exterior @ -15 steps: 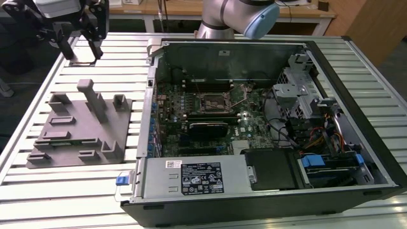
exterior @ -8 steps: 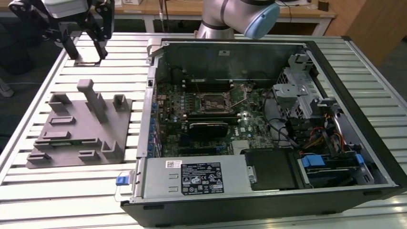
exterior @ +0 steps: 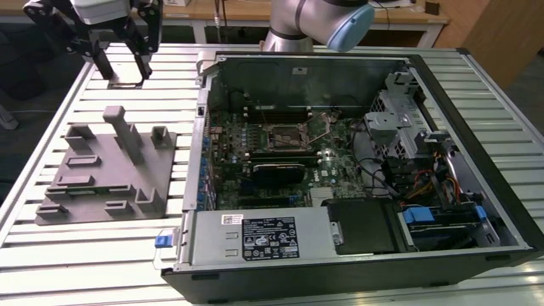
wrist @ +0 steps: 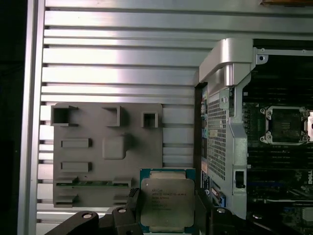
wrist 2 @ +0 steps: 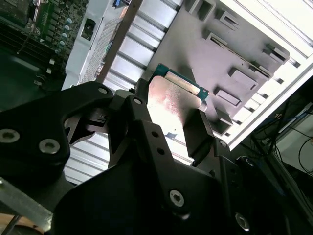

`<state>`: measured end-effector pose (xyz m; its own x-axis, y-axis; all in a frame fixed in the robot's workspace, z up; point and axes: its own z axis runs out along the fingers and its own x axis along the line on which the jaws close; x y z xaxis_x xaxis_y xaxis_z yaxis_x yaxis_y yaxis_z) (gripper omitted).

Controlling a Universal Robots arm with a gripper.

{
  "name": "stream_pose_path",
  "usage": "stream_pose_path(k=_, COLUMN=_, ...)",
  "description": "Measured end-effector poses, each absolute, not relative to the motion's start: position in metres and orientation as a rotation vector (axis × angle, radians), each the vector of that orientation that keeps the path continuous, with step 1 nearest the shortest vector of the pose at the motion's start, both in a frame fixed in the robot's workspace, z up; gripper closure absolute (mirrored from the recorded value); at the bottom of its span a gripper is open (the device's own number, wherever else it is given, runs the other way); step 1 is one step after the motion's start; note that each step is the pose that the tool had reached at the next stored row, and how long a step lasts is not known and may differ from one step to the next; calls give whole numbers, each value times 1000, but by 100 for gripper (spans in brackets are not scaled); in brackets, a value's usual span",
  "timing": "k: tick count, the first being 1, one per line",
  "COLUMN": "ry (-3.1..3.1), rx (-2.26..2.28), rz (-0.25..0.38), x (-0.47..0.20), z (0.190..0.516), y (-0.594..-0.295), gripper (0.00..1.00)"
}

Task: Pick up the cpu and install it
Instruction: 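Pick up the cpu and move it towards the insertion slot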

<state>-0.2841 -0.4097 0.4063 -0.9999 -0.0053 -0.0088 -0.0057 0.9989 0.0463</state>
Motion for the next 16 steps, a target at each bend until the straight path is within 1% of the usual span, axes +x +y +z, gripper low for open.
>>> stream_pose_path(k=16, ry=3132, rx=-9, rz=73, x=-261, z=406, y=-410, gripper=47)
